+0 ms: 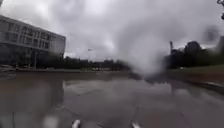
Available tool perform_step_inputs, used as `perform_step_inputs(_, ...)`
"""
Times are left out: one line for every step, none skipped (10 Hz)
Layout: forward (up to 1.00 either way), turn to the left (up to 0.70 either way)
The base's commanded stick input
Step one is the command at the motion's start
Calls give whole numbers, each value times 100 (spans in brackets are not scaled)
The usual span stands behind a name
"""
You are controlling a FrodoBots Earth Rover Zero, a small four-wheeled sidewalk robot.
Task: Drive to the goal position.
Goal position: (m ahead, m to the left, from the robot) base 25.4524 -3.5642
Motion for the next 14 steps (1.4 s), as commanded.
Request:
perform_step_inputs(70, 0)
perform_step_inputs(70, 0)
perform_step_inputs(70, -16)
perform_step_inputs(70, -28)
perform_step_inputs(70, -8)
perform_step_inputs(70, 0)
perform_step_inputs(70, 0)
perform_step_inputs(70, 0)
perform_step_inputs(70, 0)
perform_step_inputs(70, 0)
perform_step_inputs(70, 0)
perform_step_inputs(70, 0)
perform_step_inputs(70, 0)
perform_step_inputs(70, 0)
